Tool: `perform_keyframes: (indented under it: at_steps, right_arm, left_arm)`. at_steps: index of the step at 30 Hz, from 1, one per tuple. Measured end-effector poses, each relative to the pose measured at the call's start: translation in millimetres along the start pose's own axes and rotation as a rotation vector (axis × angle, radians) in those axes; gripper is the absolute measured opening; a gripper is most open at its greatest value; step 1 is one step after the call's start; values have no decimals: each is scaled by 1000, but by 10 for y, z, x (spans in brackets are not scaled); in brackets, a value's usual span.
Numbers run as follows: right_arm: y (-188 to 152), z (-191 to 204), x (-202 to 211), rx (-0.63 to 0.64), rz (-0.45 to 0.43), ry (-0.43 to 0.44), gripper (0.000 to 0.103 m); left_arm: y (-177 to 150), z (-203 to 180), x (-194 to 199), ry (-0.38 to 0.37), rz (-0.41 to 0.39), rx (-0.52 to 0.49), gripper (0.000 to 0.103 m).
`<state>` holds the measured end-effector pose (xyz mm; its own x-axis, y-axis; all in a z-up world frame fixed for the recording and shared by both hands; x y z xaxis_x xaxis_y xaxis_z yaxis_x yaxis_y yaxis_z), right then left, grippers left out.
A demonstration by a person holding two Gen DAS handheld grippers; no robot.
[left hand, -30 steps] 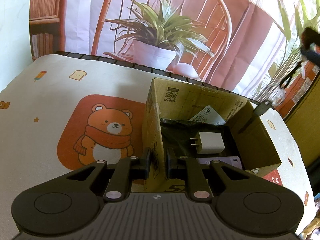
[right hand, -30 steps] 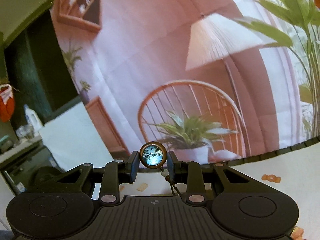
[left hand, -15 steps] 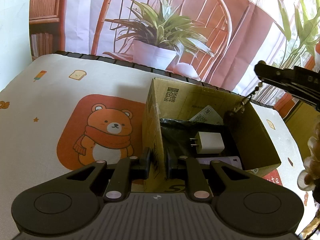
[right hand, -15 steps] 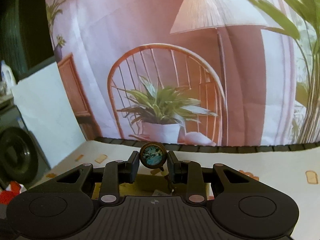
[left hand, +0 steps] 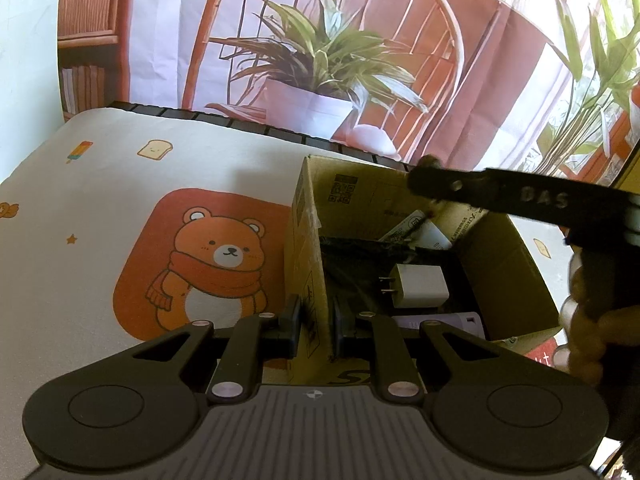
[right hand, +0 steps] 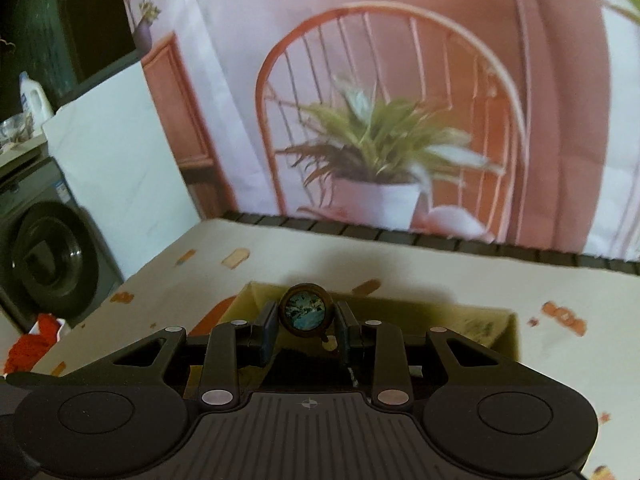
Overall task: Organize rigid objects
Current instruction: 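Lower the round object into the box and open the right gripper, then move the right gripper back down to the red markers beside the box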
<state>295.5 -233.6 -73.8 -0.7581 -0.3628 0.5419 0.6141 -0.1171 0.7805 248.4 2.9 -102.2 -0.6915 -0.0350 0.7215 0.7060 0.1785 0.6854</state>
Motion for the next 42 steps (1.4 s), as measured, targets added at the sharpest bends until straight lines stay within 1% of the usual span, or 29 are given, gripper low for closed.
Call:
perform_keyframes:
  at_steps: [9,14,16,17,18,20,22,24,27,29,30,32,35,37,42]
  right_arm:
    - [-115,-40,-190,-61,86,4,28]
    - [-175,-79,-210,-85,108,2,29]
    - [-198,-85,-208,-81,110,-14,30]
    - [-204,-90,-203,-80,109,-20,31]
    - [-206,-96,-195,-83,107,-24,33]
    - [-216,-109,-167,-88,97,-30,44]
    - [-225,-115,-130,-81,80,-45,49]
    - [-226,-116,-85,-74,68,-67,53]
    - [-231,-98,10,-48,44,-121,62]
    - [-237,-73,117,-30,13,-149,74]
    - [-236,-66,157,-25,0,-159,77]
    - [-246,-41,275,-9,-32,-185,92]
    - [-258,-8,426,17,-70,-230,99]
    - [-282,8,514,29,-89,-269,103]
    - [-409,-2,718,24,-127,-342,103]
  left_arm:
    - [3,4,-2,0,0,0,18]
    - [1,0,0,0,0,0,18]
    - [3,4,-2,0,0,0,18]
    - [4,5,-2,0,0,0,18]
    - [3,5,-2,0,0,0,18]
    - [3,2,-2,1,2,0,17]
    - [4,-1,-9,2,2,-2,17]
    - [4,-2,-13,2,3,-2,17]
    - [1,-5,-15,1,4,-2,17]
    - [2,-4,-15,2,4,-2,17]
    - [1,-4,-15,2,4,-2,17]
    - [2,-4,-15,2,4,-2,17]
    - [6,-1,-16,1,4,-2,17]
    - [6,-2,-16,1,4,-2,17]
    - [3,-4,-15,1,4,-2,17]
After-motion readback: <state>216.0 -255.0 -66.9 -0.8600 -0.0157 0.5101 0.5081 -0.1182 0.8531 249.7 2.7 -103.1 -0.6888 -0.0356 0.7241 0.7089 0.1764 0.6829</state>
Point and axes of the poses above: each gripper's, at about its wrist camera, not at the fingertips, and x roughly against the way its jaws point, z to its left, y to its top, the point moved 2 cm from there along -x, roughly the way its jaws point, and after that the axes turned 11 degrees about y, right-handed, at the moved point
